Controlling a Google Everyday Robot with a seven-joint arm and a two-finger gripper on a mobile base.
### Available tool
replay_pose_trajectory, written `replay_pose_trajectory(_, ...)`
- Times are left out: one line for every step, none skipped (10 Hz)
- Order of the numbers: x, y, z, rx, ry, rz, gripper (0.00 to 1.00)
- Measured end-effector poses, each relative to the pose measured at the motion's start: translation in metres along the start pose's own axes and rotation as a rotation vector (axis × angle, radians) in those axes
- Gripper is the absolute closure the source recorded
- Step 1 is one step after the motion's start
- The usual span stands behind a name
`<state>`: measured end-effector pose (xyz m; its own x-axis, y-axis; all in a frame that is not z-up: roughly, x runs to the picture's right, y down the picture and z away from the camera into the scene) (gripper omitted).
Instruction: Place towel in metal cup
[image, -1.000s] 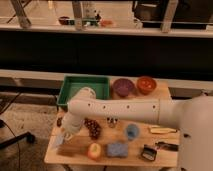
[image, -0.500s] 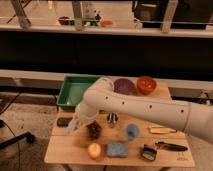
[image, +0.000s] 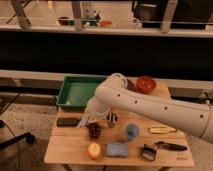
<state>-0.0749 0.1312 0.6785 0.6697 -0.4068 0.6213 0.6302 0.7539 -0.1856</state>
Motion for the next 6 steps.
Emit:
replay_pose_trajectory(-0.0004,-0.0002,0.0003,0.0,0.0,-0.001,0.88)
replay_pose_trajectory(0.0006,0.0005,-0.0003,0.0,0.0,0.002,0.88)
replay_pose_trajectory(0.0007,0.0005,-0.0002,0.0,0.001,0.001,0.88)
replay_pose_trajectory(0.0,0.0001,0.0003,-0.001,0.0,0.0,0.88)
replay_pose_trajectory(-0.0003,-0.0001,0.0005,-0.001,-0.001,-0.001,0.88)
replay_pose_trajectory(-0.0002,0.0001,0.0007,-0.001,-0.001,-0.001,0.88)
